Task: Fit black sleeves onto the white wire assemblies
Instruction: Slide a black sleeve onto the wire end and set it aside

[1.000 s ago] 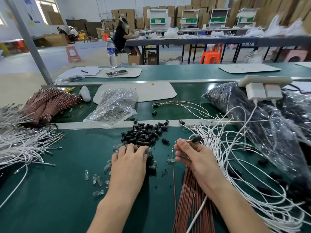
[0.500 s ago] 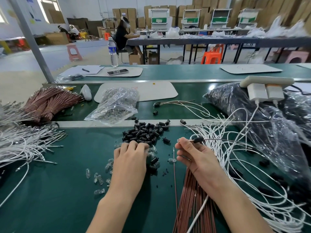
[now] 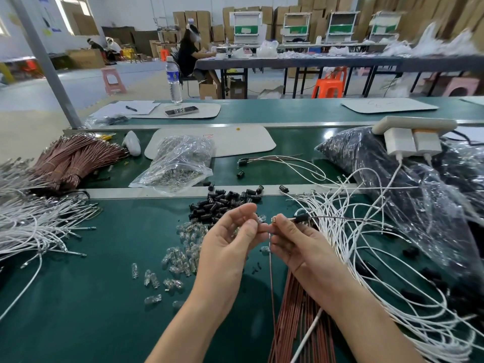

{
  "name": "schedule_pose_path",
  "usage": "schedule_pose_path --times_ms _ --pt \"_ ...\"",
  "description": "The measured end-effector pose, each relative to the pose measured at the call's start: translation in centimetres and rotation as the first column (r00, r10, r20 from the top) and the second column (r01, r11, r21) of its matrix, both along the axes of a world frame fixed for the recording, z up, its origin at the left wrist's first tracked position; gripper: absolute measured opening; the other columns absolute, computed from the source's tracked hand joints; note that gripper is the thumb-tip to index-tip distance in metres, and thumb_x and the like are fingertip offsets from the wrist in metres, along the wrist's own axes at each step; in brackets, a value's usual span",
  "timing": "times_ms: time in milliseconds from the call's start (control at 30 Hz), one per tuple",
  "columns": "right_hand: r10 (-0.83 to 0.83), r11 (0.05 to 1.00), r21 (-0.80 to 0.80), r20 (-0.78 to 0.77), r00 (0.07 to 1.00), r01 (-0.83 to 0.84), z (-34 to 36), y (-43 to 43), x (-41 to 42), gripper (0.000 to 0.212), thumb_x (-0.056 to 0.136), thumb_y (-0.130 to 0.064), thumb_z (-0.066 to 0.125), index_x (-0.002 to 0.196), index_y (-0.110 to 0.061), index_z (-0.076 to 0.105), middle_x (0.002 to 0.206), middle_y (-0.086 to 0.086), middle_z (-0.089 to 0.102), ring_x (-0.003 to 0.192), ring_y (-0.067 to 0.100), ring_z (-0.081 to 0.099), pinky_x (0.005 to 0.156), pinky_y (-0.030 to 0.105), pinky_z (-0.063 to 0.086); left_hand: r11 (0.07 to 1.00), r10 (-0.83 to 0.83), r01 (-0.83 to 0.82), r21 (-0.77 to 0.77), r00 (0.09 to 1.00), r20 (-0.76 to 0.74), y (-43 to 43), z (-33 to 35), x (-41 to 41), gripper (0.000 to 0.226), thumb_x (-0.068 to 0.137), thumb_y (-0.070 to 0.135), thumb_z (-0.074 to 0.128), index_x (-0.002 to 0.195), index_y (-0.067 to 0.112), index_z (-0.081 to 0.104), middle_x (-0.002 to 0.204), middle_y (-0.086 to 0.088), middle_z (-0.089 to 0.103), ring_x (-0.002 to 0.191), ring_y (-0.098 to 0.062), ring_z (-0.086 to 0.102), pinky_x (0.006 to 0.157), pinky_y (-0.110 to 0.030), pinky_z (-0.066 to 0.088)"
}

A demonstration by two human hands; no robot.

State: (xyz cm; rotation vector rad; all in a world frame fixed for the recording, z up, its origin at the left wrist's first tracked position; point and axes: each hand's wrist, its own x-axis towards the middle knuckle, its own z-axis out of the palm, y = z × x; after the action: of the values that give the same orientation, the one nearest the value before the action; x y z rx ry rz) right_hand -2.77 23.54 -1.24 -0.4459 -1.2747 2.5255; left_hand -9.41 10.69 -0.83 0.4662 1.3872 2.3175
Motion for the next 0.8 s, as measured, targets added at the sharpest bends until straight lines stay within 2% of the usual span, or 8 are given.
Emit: schedule_pose_path --times_ms 100,267,433,533,700,800 --pt "0.010 1.000 0.021 -0.003 1.000 -0.010 -0.08 -0.15 -0.07 0.026 0.069 -0.031 0.080 0.083 -0.008 0.081 0.096 0.015 0.077 0.070 0.012 0.071 0.062 0.021 0.058 0.999 -0.026 0.025 -0.019 1.000 -0.014 -0.19 0.06 0.07 0.026 0.095 0.003 0.062 0.098 0.024 0.078 0.095 -0.004 0.076 0.094 -0.021 0.074 0.080 -0.021 0.057" --pt "0.020 0.999 0.037 -0.014 1.000 -0.019 -0.27 -0.18 -0.21 0.029 0.069 -0.033 0.082 0.085 -0.008 0.081 0.095 0.013 0.077 0.073 0.012 0.071 0.065 0.023 0.059 0.995 -0.006 -0.007 -0.096 0.991 -0.132 -0.19 0.08 0.38 0.024 0.096 0.002 0.063 0.106 0.022 0.071 0.096 0.000 0.077 0.097 -0.022 0.074 0.085 -0.022 0.056" --pt "0.008 1.000 0.024 -0.015 1.000 -0.008 -0.33 -0.25 -0.24 0.023 0.068 -0.034 0.083 0.078 -0.013 0.081 0.088 0.009 0.077 0.069 0.010 0.070 0.062 0.021 0.057 0.977 0.033 -0.092 -0.191 0.956 -0.293 -0.29 -0.04 0.74 0.029 0.096 0.007 0.066 0.102 0.035 0.071 0.093 -0.006 0.076 0.094 -0.030 0.071 0.079 -0.025 0.057" --pt "-0.001 1.000 0.015 -0.017 1.000 0.002 -0.50 -0.15 -0.26 0.023 0.068 -0.034 0.083 0.079 -0.014 0.081 0.087 0.008 0.077 0.069 0.010 0.071 0.062 0.021 0.057 0.974 0.044 -0.113 -0.197 0.944 -0.326 -0.14 -0.24 0.88 0.028 0.095 0.008 0.067 0.101 0.035 0.071 0.091 -0.007 0.075 0.093 -0.034 0.069 0.075 -0.030 0.057" --pt "0.004 1.000 0.005 -0.028 1.000 -0.004 -0.74 -0.10 -0.34 0.025 0.069 -0.034 0.085 0.081 -0.012 0.081 0.088 0.007 0.077 0.071 0.010 0.071 0.064 0.021 0.057 0.972 0.041 -0.120 -0.204 0.935 -0.352 -0.12 -0.28 0.77 0.022 0.094 0.005 0.067 0.103 0.025 0.070 0.093 -0.002 0.075 0.091 -0.024 0.073 0.075 -0.020 0.057" --pt "0.005 1.000 0.014 -0.030 1.000 -0.005 -0.79 -0.02 -0.35 0.024 0.069 -0.034 0.084 0.080 -0.013 0.081 0.086 0.006 0.077 0.071 0.010 0.071 0.064 0.021 0.057 0.968 0.018 -0.109 -0.226 0.928 -0.371 -0.23 -0.25 0.60 0.022 0.095 0.005 0.067 0.102 0.025 0.069 0.095 -0.002 0.075 0.093 -0.020 0.073 0.079 -0.022 0.057"
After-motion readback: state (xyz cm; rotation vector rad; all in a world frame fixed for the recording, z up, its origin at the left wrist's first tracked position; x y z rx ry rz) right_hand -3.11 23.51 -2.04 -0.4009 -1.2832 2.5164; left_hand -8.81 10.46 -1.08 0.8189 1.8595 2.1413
